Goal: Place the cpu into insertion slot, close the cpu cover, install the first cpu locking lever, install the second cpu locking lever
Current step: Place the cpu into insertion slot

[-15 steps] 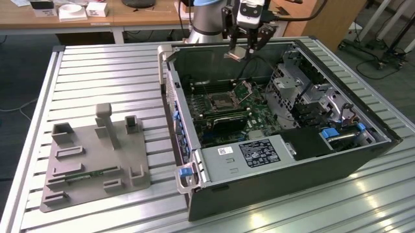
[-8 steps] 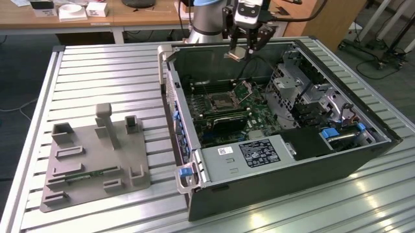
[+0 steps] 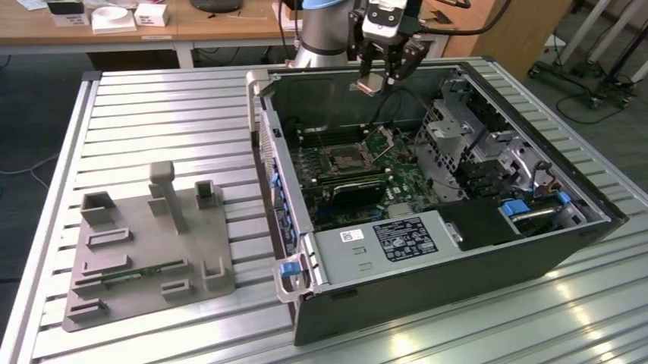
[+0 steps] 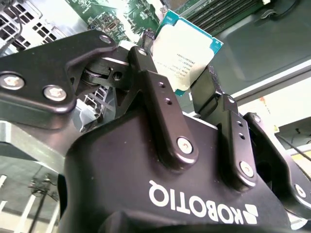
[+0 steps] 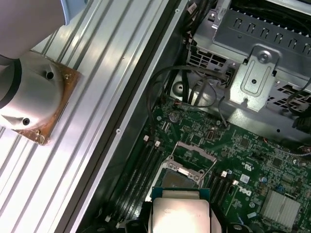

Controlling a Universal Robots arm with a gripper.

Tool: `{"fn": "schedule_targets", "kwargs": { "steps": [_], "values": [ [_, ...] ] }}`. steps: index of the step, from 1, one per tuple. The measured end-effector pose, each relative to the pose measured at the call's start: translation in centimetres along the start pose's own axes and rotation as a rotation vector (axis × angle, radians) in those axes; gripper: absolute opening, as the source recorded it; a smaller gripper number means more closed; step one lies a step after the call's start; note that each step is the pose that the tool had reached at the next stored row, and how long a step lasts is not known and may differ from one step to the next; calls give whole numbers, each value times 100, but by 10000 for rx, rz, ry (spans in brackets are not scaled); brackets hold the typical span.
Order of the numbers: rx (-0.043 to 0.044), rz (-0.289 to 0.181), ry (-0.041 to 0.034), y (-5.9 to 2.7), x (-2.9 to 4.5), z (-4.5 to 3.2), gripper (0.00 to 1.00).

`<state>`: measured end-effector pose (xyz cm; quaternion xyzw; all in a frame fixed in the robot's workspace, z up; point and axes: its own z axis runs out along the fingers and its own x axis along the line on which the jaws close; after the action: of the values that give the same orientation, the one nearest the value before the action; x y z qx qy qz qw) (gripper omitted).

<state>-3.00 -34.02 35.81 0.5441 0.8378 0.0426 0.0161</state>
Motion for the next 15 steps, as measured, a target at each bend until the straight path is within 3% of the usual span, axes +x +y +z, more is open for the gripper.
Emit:
{"fn": "schedule_targets", "kwargs": {
  "steps": [5, 15],
  "values": [
    [-5, 294, -26, -1, 0, 2, 54],
    [-6, 311, -28, 0, 0, 2, 54]
  ]
}}
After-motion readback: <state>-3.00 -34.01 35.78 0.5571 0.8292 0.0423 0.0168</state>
